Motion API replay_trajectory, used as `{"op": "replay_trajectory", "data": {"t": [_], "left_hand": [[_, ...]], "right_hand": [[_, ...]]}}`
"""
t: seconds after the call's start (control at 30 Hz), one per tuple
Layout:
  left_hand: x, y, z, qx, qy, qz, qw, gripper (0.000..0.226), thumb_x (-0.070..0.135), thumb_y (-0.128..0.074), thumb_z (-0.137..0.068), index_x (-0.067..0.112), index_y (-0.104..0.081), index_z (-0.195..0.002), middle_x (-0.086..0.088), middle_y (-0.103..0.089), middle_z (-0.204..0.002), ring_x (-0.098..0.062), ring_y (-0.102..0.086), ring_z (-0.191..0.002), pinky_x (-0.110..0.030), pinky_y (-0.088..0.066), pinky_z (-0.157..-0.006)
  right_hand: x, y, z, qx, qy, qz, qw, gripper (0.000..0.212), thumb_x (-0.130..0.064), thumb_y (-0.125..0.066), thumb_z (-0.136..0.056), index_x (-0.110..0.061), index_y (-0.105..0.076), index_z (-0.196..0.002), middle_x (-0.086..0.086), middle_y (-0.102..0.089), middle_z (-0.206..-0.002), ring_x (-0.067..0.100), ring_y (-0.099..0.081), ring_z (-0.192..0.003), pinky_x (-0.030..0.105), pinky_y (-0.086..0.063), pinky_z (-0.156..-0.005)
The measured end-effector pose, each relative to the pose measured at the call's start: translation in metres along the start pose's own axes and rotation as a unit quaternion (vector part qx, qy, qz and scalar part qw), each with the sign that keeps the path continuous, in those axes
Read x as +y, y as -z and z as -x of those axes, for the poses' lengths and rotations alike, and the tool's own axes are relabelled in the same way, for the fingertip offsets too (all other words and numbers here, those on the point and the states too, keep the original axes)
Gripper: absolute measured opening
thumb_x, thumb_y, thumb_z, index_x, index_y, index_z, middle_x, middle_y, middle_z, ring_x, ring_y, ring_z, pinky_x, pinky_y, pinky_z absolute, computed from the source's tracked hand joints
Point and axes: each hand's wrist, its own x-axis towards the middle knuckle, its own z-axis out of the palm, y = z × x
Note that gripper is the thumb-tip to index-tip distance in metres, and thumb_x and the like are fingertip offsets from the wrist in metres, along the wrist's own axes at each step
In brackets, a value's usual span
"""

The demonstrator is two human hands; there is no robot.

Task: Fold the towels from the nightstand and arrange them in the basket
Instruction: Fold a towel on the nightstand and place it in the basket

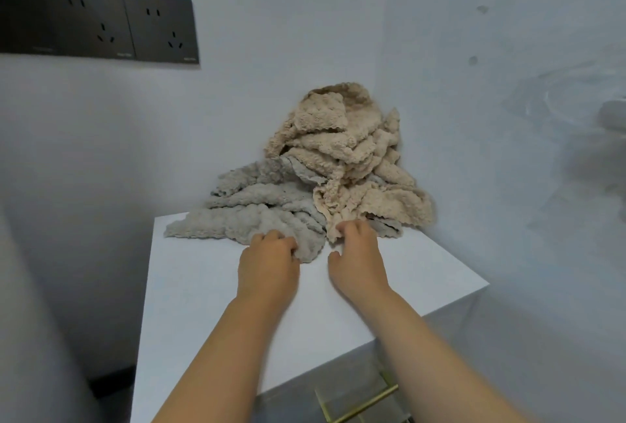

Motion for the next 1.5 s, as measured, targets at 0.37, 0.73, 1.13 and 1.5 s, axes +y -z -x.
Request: {"op": "replay_trajectory", "data": {"t": [0.37,0.73,1.13,1.5], "left_hand": [[0.014,0.029,-0.005,0.044,-0.014,0.059,0.997,0.019,0.024,-0.038,-0.1,0.015,-0.045,-0.084,-0.002,-0.047,-0.084,-0.025,-0.048,-0.089,-0.033,-0.032,-0.066],[0.018,0.073,0.012,-0.161,-0.086,0.259,0.949,0.022,0.027,-0.056,-0.094,0.013,-0.07,-0.085,0.0,-0.07,-0.082,-0.012,-0.063,-0.075,-0.024,-0.049,-0.07],[-0.015,0.063,0.011,-0.284,-0.047,-0.073,0.955,0.049,0.035,-0.045,-0.099,0.02,-0.036,-0.145,-0.003,-0.039,-0.149,-0.024,-0.039,-0.133,-0.031,-0.032,-0.104],[-0.009,0.07,0.008,-0.204,-0.066,0.024,0.976,0.02,0.005,-0.049,-0.088,0.017,-0.062,-0.079,0.006,-0.062,-0.083,-0.011,-0.053,-0.076,-0.016,-0.039,-0.059]], "right_hand": [[0.007,0.022,0.036,-0.035,-0.043,-0.041,0.998,0.048,-0.001,-0.041,-0.09,-0.013,-0.039,-0.137,0.005,-0.036,-0.141,0.02,-0.035,-0.128,0.026,-0.031,-0.099],[0.008,0.048,0.046,-0.1,-0.115,-0.188,0.97,0.045,-0.002,-0.048,-0.091,-0.012,-0.044,-0.135,0.007,-0.048,-0.136,0.019,-0.049,-0.121,0.023,-0.035,-0.093],[0.003,0.064,0.041,-0.162,-0.02,-0.176,0.971,0.069,0.017,-0.039,-0.083,-0.03,-0.052,-0.132,0.0,-0.036,-0.149,0.016,-0.039,-0.131,0.003,-0.039,-0.073],[0.004,0.083,0.043,-0.092,0.031,-0.041,0.994,0.019,-0.015,-0.054,-0.093,-0.02,-0.07,-0.083,0.002,-0.042,-0.145,0.022,-0.038,-0.133,0.028,-0.031,-0.101]]}}
